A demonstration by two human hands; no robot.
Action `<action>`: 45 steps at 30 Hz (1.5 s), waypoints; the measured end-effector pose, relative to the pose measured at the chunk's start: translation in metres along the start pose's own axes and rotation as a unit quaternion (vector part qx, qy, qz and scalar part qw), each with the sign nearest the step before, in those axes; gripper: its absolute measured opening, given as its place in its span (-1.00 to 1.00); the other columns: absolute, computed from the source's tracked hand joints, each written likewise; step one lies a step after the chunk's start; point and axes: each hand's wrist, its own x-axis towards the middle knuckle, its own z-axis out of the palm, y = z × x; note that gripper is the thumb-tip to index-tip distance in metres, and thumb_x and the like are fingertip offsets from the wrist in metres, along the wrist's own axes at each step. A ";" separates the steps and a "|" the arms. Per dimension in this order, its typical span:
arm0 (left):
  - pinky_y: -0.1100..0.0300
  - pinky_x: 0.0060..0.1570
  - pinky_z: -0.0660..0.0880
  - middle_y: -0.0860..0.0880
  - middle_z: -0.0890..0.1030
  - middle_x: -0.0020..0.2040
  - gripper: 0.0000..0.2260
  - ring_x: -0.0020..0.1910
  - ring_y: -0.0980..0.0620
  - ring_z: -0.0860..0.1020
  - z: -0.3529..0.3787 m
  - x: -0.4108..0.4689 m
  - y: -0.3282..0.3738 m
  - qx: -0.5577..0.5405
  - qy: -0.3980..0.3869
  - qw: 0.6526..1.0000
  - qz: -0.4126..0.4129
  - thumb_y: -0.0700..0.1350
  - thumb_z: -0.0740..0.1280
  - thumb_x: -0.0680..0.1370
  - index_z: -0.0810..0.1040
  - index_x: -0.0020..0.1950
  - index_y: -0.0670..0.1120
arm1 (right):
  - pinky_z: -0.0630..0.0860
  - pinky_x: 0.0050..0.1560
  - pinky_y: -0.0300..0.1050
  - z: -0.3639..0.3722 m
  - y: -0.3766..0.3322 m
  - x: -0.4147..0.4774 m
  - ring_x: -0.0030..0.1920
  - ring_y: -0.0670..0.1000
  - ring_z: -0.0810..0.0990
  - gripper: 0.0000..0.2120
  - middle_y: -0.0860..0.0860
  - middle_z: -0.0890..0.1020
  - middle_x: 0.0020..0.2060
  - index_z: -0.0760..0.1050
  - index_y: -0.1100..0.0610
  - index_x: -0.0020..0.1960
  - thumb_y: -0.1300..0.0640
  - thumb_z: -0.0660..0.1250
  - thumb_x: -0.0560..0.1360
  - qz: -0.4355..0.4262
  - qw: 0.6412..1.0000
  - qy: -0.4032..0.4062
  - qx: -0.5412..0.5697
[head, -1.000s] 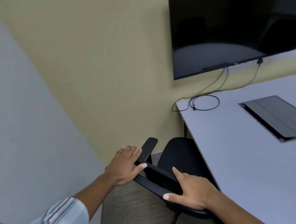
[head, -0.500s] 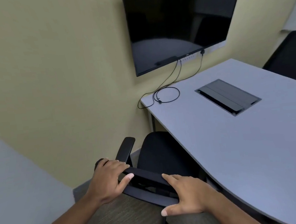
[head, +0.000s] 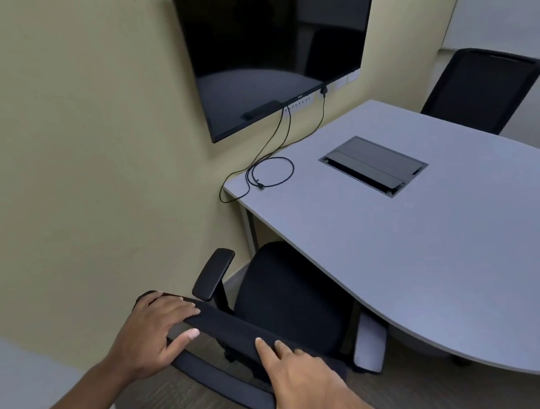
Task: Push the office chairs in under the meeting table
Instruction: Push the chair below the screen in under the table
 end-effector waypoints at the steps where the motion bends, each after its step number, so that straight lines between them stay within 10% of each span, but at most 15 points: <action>1: -0.15 0.45 0.39 0.18 0.69 0.30 -0.52 0.32 0.08 0.62 -0.002 -0.001 -0.006 -0.005 -0.006 1.000 0.007 0.34 0.16 0.67 0.70 0.32 0.12 | 0.36 0.46 0.44 0.004 -0.007 0.002 0.59 0.36 0.29 0.21 0.19 0.09 0.72 -0.32 -0.14 0.68 -0.63 0.27 0.35 0.011 1.000 -0.010 0.009; 45: 0.03 0.43 0.34 0.14 0.73 0.20 -0.58 0.21 0.04 0.65 0.023 0.174 -0.052 0.003 -0.054 0.996 0.065 0.18 0.19 0.58 0.73 0.24 0.07 | 0.61 0.10 0.15 -0.077 0.034 0.060 0.14 0.15 0.65 0.00 -0.01 0.66 0.26 0.12 -0.13 0.67 -0.45 0.20 0.30 0.055 0.987 0.148 0.008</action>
